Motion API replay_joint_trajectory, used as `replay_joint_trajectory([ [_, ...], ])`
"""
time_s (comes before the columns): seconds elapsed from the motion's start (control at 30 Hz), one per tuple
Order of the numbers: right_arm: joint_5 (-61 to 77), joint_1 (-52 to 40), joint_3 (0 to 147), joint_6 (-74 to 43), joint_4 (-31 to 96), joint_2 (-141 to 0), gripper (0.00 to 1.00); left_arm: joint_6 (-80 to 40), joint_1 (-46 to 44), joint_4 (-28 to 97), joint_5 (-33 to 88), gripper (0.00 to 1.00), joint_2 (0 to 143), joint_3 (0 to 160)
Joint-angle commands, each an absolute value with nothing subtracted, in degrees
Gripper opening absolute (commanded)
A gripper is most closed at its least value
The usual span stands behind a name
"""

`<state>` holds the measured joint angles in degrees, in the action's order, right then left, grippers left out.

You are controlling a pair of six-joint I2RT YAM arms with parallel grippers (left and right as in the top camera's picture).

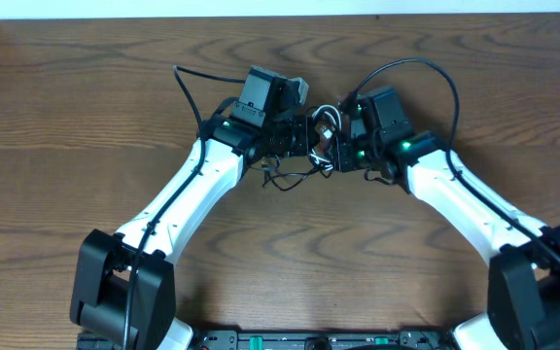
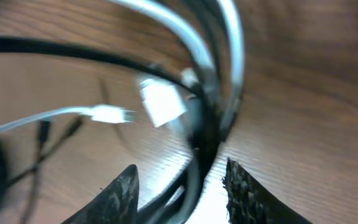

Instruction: Untangle cables

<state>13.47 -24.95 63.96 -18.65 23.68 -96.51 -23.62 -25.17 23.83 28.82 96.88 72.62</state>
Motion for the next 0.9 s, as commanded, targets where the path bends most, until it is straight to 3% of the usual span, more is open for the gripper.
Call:
replay_joint_trajectory([
  [0.0,7.3,-25.3,64.0,-21.2,24.0,-99.3,0.38,-23.9,-25.1,23.8,30.0,0.08,96.2,73.1],
  [0.13,6.3,-25.3,64.0,-21.2,22.6,-100.1,0.38,-23.9,-25.1,23.8,30.0,0.07,96.2,73.1],
  [0.27,6.3,-25.3,64.0,-21.2,20.8,-100.3,0.32,-23.9,-25.1,23.8,30.0,0.08,96.2,73.1],
  [0.37,7.9,-25.2,64.0,-21.1,19.0,-100.3,0.09,-23.9,-25.1,23.8,30.0,0.07,96.2,73.1],
  [0.43,11.0,-25.1,64.0,-20.8,18.6,-100.2,0.01,-23.9,-25.1,23.8,30.0,0.07,96.2,73.1],
  [0.63,23.1,-23.4,64.1,-17.6,20.2,-96.1,0.01,-23.9,-23.4,23.7,26.3,0.08,96.2,73.1],
  [0.87,46.2,-18.7,64.1,-4.4,24.6,-86.1,0.01,-23.9,-18.6,23.7,25.9,0.08,96.2,73.1],
])
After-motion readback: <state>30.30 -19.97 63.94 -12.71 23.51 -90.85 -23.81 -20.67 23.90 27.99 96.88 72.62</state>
